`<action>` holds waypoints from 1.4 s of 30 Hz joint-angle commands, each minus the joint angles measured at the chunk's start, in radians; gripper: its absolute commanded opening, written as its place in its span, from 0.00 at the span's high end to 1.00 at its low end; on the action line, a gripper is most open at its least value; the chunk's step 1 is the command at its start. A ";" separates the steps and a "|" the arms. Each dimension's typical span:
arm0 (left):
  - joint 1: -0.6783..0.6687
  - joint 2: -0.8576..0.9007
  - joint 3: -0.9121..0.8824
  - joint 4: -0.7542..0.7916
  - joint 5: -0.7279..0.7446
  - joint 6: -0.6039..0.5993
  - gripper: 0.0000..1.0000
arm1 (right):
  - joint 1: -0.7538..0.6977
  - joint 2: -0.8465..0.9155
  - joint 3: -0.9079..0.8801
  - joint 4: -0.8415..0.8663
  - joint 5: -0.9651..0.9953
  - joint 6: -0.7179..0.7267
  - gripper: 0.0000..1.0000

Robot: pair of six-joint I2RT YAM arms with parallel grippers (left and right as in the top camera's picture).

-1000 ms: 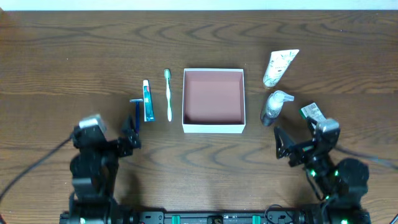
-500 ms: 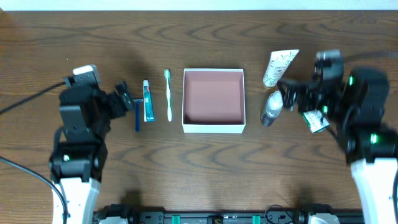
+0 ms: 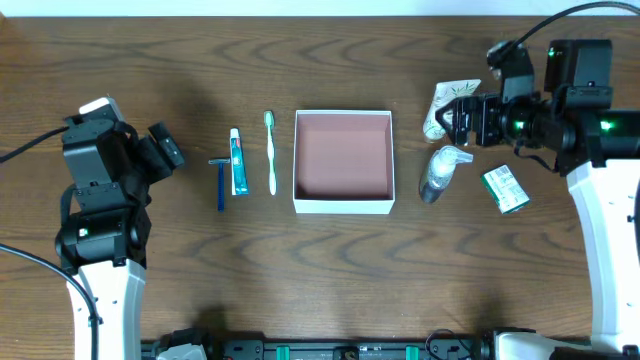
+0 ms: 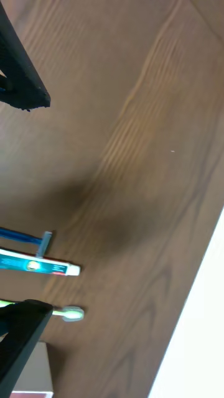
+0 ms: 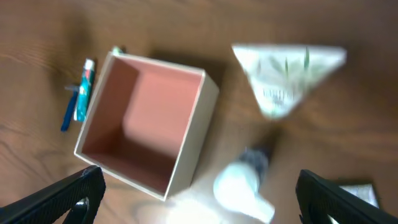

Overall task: Pack container
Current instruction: 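Move right gripper over the clear soap pump bottle and lower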

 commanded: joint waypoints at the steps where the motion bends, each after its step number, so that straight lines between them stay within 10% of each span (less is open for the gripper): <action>1: 0.004 0.000 0.023 -0.007 -0.008 0.021 0.02 | 0.015 0.016 0.024 -0.050 0.038 0.054 0.01; 16: 0.004 0.000 0.023 -0.010 -0.008 0.020 0.02 | 0.170 0.059 -0.018 -0.173 0.400 0.290 0.07; 42: 0.004 0.000 0.023 -0.010 -0.008 0.020 0.02 | 0.198 0.238 -0.190 0.032 0.424 0.406 0.15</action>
